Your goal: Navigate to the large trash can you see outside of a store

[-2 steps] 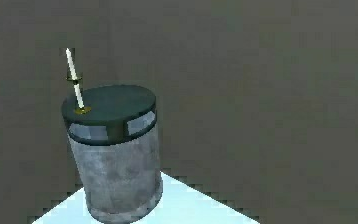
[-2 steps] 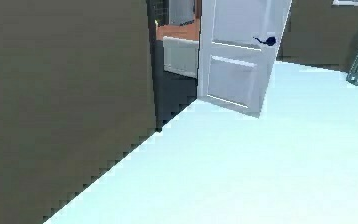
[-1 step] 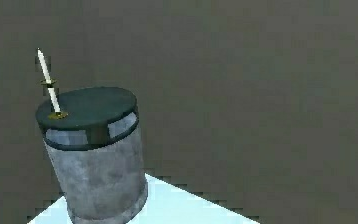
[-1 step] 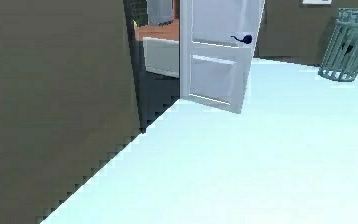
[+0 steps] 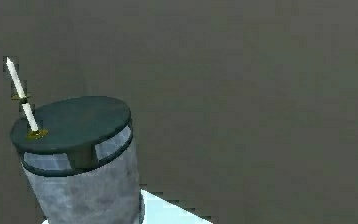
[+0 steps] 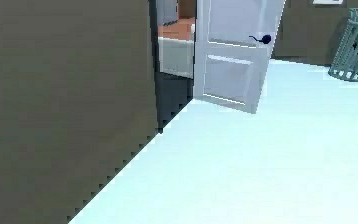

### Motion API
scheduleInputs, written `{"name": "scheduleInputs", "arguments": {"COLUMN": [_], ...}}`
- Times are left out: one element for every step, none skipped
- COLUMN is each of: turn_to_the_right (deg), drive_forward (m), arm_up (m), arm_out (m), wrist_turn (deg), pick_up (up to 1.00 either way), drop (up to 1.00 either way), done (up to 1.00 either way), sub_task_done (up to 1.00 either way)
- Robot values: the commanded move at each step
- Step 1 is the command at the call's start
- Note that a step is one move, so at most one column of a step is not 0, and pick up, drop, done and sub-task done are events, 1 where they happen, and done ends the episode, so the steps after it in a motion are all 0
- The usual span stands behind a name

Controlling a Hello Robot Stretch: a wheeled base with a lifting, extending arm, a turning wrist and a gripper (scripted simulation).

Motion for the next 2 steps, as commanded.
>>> {"name": "scheduleInputs", "arguments": {"turn_to_the_right": [-27.0,0.0], "drive_forward": [0.0,0.0], "arm_up": [0.0,0.0], "arm_out": [0.0,0.0], "wrist_turn": [0.0,0.0], "pick_up": [0.0,0.0], "drop": [0.0,0.0], "done": [0.0,1.0], "sub_task_done": [0.0,0.0]}}
